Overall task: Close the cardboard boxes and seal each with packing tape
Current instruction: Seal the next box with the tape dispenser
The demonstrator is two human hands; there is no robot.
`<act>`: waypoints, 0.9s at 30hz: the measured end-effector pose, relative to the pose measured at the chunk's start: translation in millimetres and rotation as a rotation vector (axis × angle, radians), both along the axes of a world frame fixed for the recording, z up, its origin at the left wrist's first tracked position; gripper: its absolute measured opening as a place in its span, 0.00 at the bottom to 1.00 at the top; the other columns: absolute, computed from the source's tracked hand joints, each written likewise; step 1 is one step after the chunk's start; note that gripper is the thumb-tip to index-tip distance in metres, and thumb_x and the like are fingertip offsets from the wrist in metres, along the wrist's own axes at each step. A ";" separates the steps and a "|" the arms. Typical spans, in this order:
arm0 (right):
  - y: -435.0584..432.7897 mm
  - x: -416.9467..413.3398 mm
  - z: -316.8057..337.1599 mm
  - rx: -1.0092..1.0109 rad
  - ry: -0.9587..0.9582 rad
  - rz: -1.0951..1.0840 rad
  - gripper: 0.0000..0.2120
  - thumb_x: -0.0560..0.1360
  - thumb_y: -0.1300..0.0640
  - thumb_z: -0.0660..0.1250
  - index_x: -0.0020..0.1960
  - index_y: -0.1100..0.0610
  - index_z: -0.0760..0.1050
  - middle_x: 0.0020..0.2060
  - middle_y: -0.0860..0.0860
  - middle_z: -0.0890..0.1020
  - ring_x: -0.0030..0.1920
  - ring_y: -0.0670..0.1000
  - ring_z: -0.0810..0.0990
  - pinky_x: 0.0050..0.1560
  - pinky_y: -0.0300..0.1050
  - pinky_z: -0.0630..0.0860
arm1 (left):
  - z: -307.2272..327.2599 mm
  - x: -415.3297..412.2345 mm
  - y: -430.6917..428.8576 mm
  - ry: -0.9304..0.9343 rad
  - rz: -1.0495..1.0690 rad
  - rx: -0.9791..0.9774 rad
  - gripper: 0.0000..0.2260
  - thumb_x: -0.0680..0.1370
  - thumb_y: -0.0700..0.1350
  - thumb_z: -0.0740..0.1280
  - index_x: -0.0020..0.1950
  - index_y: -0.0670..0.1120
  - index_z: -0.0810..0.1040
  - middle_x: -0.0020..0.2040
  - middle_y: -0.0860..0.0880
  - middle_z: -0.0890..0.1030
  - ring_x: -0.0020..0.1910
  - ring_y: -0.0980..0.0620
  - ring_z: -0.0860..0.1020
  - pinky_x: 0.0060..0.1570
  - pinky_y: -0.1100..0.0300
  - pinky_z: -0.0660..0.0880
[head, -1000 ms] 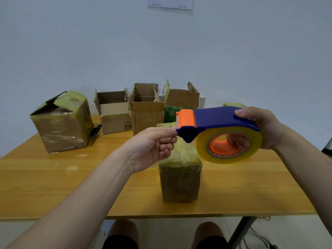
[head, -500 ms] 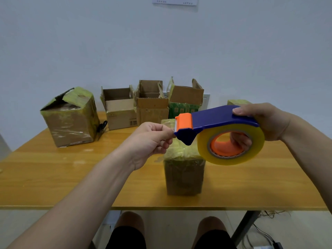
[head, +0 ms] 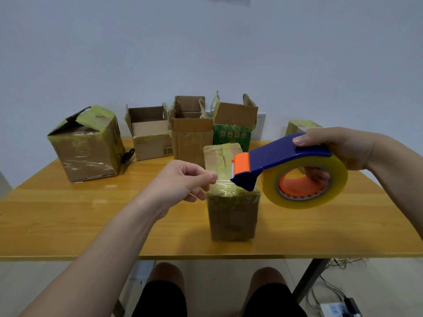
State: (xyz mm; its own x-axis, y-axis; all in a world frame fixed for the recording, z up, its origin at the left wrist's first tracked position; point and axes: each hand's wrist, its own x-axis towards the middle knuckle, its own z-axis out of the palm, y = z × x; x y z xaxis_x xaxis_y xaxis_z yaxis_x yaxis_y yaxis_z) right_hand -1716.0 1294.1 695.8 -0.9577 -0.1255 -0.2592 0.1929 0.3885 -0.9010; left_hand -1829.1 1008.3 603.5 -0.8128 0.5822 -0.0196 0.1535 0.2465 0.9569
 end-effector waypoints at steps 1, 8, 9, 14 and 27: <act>0.0 -2.0 -0.1 0.032 0.006 -0.003 0.20 0.63 0.40 0.77 0.43 0.57 0.86 0.30 0.55 0.83 0.24 0.50 0.80 0.26 0.41 0.76 | -0.3 0.2 -0.7 0.018 0.015 -0.023 0.07 0.77 0.49 0.75 0.43 0.47 0.88 0.41 0.48 0.86 0.36 0.55 0.82 0.35 0.63 0.78; -8.6 -5.5 6.1 0.239 0.063 -0.046 0.21 0.66 0.44 0.71 0.49 0.60 0.81 0.36 0.55 0.85 0.31 0.49 0.83 0.30 0.41 0.79 | -7.3 8.5 -3.1 -0.006 0.042 0.026 0.03 0.76 0.42 0.76 0.47 0.43 0.88 0.41 0.44 0.87 0.38 0.54 0.84 0.36 0.64 0.79; -9.8 -5.7 5.8 0.260 0.067 -0.042 0.22 0.65 0.42 0.73 0.49 0.59 0.82 0.39 0.55 0.86 0.34 0.51 0.84 0.34 0.43 0.80 | -8.8 9.2 -3.0 -0.011 0.048 0.021 0.03 0.76 0.41 0.76 0.47 0.43 0.88 0.41 0.44 0.87 0.38 0.54 0.84 0.37 0.64 0.79; -18.3 -8.6 5.0 0.339 0.084 -0.055 0.27 0.64 0.37 0.73 0.51 0.58 0.83 0.47 0.61 0.86 0.44 0.66 0.83 0.41 0.48 0.82 | -13.5 12.0 -1.9 0.002 0.099 -0.015 0.01 0.76 0.41 0.76 0.47 0.44 0.88 0.40 0.45 0.87 0.37 0.54 0.84 0.37 0.64 0.79; -18.3 -8.3 13.6 0.317 0.050 -0.007 0.29 0.57 0.32 0.77 0.47 0.53 0.86 0.49 0.68 0.83 0.46 0.73 0.79 0.39 0.48 0.82 | -14.6 8.9 -3.8 -0.124 0.099 0.081 0.17 0.73 0.38 0.78 0.59 0.53 0.84 0.43 0.43 0.88 0.38 0.52 0.85 0.37 0.63 0.81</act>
